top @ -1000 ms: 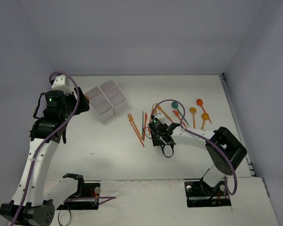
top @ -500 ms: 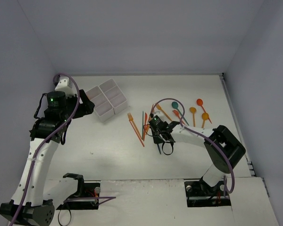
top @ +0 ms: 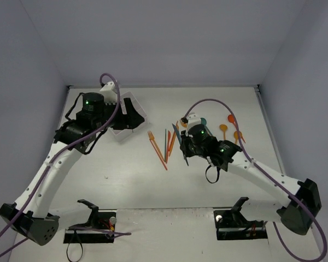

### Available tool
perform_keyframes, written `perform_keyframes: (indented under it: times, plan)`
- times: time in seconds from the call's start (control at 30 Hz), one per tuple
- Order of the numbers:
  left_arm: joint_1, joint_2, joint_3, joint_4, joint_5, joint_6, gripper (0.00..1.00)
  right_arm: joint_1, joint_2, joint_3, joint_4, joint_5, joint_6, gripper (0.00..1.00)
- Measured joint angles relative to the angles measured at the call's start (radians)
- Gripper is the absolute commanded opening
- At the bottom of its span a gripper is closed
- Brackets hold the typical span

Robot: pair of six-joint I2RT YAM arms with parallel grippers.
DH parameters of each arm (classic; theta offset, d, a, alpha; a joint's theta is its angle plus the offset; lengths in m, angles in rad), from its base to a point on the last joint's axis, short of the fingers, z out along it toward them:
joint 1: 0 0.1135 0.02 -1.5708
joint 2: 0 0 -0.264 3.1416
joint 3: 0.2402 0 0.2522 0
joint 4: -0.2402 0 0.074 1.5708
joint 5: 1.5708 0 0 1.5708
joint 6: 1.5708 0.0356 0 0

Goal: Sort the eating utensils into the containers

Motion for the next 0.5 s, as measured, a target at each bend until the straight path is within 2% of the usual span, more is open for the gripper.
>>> perform_keyframes:
  times: [0.23, 0.5]
  plan:
    - [-0.124, 0.084, 0.006, 0.177, 0.035, -0.071, 0.66, 0.017, -0.135, 0.101, -0.001, -0.01, -0.112, 0.0]
    - [-0.213, 0.223, 0.083, 0.299, 0.033, -0.109, 0.66, 0.017, -0.157, 0.141, -0.012, -0.044, -0.166, 0.0]
